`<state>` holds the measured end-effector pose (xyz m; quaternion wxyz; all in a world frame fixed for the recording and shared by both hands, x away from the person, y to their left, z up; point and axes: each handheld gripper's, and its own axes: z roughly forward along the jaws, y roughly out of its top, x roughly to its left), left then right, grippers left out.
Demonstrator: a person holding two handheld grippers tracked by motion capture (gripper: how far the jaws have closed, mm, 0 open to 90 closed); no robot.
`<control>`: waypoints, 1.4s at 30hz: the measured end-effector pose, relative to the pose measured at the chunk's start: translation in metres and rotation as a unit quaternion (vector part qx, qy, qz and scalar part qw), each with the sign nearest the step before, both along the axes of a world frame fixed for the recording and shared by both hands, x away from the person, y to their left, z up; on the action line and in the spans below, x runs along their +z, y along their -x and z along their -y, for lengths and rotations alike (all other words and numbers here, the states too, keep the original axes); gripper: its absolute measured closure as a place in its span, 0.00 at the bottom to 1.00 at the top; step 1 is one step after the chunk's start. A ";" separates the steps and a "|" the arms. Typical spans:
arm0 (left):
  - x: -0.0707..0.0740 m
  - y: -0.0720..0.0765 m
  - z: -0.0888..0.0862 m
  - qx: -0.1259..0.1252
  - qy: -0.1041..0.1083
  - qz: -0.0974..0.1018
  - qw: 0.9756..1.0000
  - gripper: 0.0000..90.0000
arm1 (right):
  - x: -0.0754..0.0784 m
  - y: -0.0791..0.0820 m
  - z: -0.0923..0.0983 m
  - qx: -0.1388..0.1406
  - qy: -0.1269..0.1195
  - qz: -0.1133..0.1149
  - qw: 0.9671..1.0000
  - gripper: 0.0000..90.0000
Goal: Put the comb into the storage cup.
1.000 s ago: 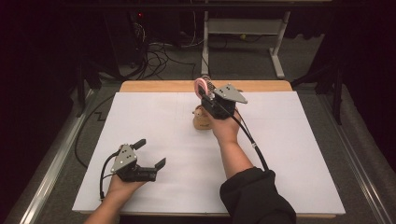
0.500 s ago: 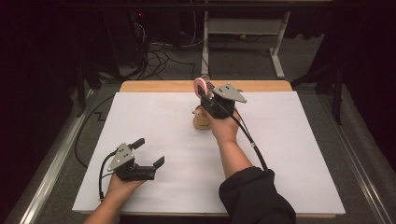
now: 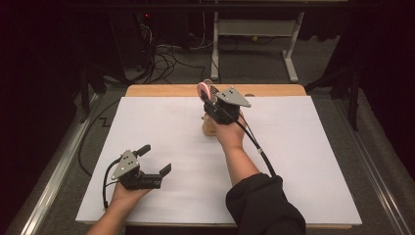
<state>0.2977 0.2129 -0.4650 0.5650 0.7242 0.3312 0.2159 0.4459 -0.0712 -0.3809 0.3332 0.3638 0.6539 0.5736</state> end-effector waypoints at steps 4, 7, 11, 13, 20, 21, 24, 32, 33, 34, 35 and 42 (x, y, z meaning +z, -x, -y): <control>0.000 0.000 0.000 0.000 -0.001 -0.001 1.000 0.00 | -0.001 0.000 -0.008 0.008 0.006 0.000 1.000 0.67; 0.000 0.001 0.001 -0.002 -0.003 -0.001 1.000 0.00 | -0.002 -0.001 -0.013 0.014 0.011 0.000 1.000 0.67; 0.000 0.000 0.002 -0.003 -0.004 -0.002 1.000 0.00 | -0.002 -0.002 -0.019 0.018 0.015 -0.001 1.000 0.66; 0.000 0.000 0.002 -0.003 -0.004 -0.002 1.000 0.00 | -0.003 -0.003 -0.022 0.021 0.015 -0.002 1.000 0.66; -0.001 0.000 0.001 -0.004 -0.005 -0.004 1.000 0.00 | -0.005 -0.002 -0.028 0.025 0.014 -0.003 1.000 0.65; -0.001 0.000 0.002 -0.004 -0.006 -0.004 1.000 0.00 | -0.006 -0.002 -0.029 0.026 0.015 -0.002 1.000 0.65; -0.001 0.000 0.002 -0.004 -0.006 -0.003 1.000 0.00 | -0.006 -0.001 -0.030 0.026 0.015 -0.001 1.000 0.64; -0.001 0.000 0.002 -0.004 -0.007 -0.003 1.000 0.00 | -0.009 0.001 -0.034 0.034 0.018 -0.010 0.999 0.61; -0.001 0.000 0.002 -0.004 -0.007 -0.003 1.000 0.00 | -0.009 0.002 -0.035 0.034 0.018 -0.010 0.999 0.61; -0.001 0.000 0.002 -0.004 -0.007 -0.003 1.000 0.00 | -0.010 0.002 -0.036 0.034 0.018 -0.010 0.999 0.61; -0.001 0.000 0.001 -0.005 -0.009 -0.004 1.000 0.00 | -0.010 0.002 -0.036 0.035 0.019 -0.009 0.999 0.60; -0.001 0.000 0.002 -0.003 -0.012 -0.003 1.000 0.00 | -0.012 0.004 -0.039 0.042 0.024 -0.010 0.999 0.58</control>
